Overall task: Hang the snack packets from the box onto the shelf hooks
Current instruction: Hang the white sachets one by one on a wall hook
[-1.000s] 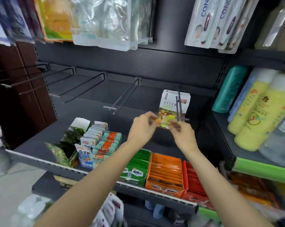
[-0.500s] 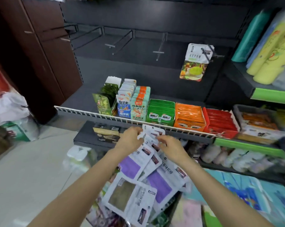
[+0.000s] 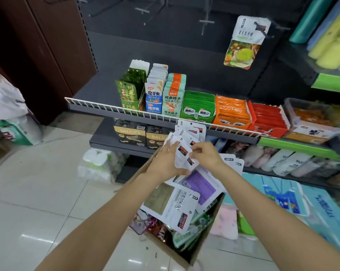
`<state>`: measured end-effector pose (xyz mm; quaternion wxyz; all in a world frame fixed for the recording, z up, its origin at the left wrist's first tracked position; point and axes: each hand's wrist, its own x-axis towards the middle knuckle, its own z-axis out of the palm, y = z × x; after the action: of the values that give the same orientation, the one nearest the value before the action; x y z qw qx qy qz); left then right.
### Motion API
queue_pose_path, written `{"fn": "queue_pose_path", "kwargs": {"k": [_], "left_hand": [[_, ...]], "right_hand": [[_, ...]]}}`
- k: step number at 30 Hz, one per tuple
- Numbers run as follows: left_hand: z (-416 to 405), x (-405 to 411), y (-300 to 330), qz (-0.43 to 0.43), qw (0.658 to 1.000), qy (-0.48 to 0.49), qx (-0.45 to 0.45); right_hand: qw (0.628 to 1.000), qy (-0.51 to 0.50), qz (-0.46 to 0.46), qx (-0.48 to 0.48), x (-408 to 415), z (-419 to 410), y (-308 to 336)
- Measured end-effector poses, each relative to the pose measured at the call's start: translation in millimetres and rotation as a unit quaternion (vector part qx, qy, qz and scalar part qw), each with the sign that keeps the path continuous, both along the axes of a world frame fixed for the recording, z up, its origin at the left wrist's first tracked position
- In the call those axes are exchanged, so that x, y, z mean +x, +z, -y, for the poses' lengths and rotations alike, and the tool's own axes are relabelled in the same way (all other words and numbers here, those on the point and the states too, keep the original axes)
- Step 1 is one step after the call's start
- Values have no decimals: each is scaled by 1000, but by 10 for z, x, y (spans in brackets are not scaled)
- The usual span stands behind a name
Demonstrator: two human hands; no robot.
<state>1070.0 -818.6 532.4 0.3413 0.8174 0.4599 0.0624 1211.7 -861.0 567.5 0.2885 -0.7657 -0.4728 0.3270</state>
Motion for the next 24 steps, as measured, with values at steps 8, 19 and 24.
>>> {"fn": "queue_pose_path", "kwargs": {"k": [8,19,24], "left_hand": [[97,-119,307,84,993,-39,69],[-237,56,1172,314,933,86,154],[-352,451,1589,432,898,74,40]], "right_hand": [[979,-57,-179,82,-155,-4,300],[979,-50,-27,194,249,-50,807],[939,-110,-151,289,625,-65,1079]]}}
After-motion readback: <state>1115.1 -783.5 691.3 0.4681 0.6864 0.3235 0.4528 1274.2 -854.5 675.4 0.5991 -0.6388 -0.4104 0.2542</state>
